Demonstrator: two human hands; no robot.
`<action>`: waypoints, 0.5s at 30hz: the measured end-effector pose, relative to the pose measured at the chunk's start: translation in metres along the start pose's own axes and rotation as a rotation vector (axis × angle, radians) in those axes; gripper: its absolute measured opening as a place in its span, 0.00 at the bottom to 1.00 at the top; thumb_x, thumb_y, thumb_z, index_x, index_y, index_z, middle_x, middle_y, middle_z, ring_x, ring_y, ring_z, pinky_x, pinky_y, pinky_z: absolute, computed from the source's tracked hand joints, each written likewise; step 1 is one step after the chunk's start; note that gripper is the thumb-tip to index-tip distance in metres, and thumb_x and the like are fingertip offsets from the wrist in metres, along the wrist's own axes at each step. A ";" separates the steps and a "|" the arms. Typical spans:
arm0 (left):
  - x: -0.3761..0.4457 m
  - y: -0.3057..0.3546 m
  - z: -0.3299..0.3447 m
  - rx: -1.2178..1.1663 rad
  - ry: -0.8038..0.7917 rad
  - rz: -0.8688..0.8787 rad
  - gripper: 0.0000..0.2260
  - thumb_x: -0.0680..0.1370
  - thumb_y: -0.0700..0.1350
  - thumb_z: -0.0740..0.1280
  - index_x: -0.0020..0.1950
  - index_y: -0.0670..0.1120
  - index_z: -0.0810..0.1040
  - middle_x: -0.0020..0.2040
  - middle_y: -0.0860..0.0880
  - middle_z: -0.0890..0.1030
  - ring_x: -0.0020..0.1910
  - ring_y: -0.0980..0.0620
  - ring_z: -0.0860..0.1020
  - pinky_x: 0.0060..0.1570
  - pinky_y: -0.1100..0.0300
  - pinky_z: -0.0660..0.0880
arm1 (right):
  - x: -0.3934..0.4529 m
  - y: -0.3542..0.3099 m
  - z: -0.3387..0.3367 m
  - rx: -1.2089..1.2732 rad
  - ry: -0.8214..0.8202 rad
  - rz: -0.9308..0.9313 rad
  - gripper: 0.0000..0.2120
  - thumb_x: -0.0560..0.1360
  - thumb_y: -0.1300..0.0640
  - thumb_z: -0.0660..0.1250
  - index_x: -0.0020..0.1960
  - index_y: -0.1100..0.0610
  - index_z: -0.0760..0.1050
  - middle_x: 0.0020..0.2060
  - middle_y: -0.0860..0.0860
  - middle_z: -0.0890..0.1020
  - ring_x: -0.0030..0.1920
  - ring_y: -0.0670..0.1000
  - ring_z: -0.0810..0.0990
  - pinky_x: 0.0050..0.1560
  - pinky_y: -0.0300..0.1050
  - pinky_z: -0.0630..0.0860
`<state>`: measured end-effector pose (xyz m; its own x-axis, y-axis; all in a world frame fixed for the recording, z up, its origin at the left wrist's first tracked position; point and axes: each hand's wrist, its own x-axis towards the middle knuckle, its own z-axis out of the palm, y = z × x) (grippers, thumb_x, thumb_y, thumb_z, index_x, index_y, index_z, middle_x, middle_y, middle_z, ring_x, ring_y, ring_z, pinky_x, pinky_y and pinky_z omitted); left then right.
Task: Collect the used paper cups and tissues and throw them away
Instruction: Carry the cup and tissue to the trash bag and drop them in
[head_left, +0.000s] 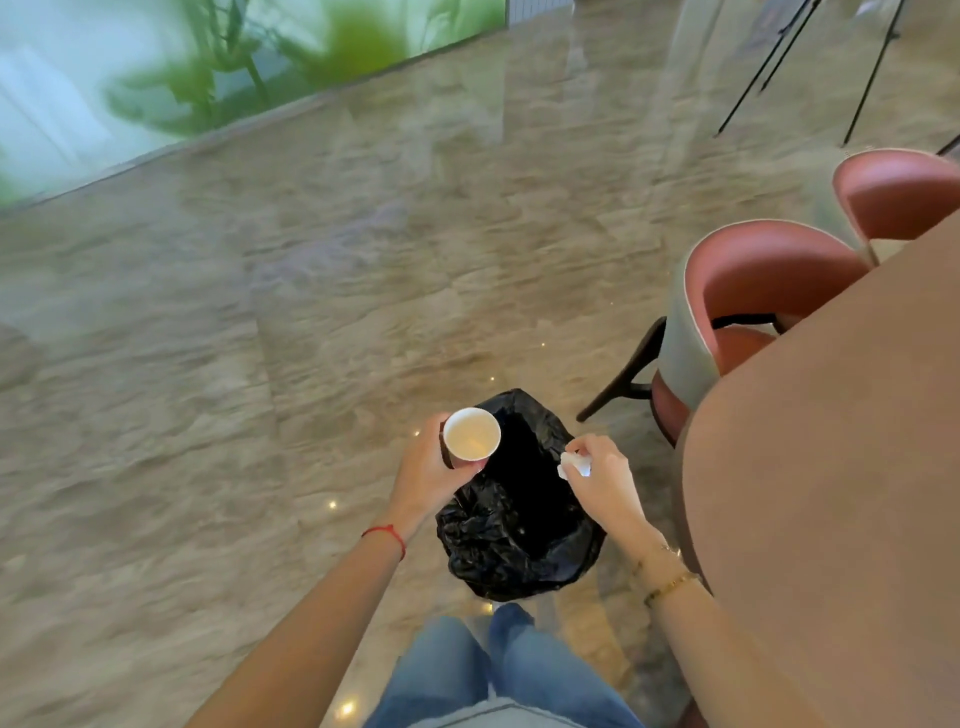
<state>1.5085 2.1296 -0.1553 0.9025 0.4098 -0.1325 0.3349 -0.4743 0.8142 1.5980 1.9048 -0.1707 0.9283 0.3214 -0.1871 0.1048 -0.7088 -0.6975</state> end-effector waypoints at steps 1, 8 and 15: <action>0.013 -0.002 0.007 -0.003 -0.020 -0.021 0.32 0.66 0.52 0.79 0.65 0.51 0.70 0.57 0.56 0.76 0.58 0.54 0.74 0.51 0.63 0.70 | 0.013 0.003 0.003 -0.016 -0.021 0.020 0.07 0.76 0.57 0.66 0.54 0.54 0.74 0.52 0.50 0.75 0.51 0.52 0.75 0.49 0.42 0.70; 0.079 -0.008 0.038 -0.012 -0.166 -0.167 0.33 0.69 0.43 0.77 0.70 0.44 0.67 0.66 0.46 0.74 0.64 0.48 0.73 0.62 0.54 0.71 | 0.065 0.025 0.018 -0.011 -0.232 0.194 0.18 0.77 0.53 0.66 0.65 0.57 0.71 0.60 0.53 0.76 0.58 0.53 0.76 0.56 0.44 0.73; 0.105 0.005 0.012 0.197 -0.196 -0.018 0.24 0.78 0.48 0.68 0.72 0.46 0.68 0.69 0.49 0.73 0.68 0.51 0.72 0.63 0.61 0.67 | 0.072 0.006 -0.011 -0.001 -0.117 0.097 0.19 0.78 0.53 0.65 0.68 0.54 0.71 0.62 0.49 0.77 0.64 0.48 0.73 0.62 0.38 0.68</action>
<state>1.6081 2.1611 -0.1715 0.9248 0.2696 -0.2683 0.3799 -0.6187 0.6877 1.6691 1.9164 -0.1809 0.8860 0.3221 -0.3335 0.0167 -0.7410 -0.6713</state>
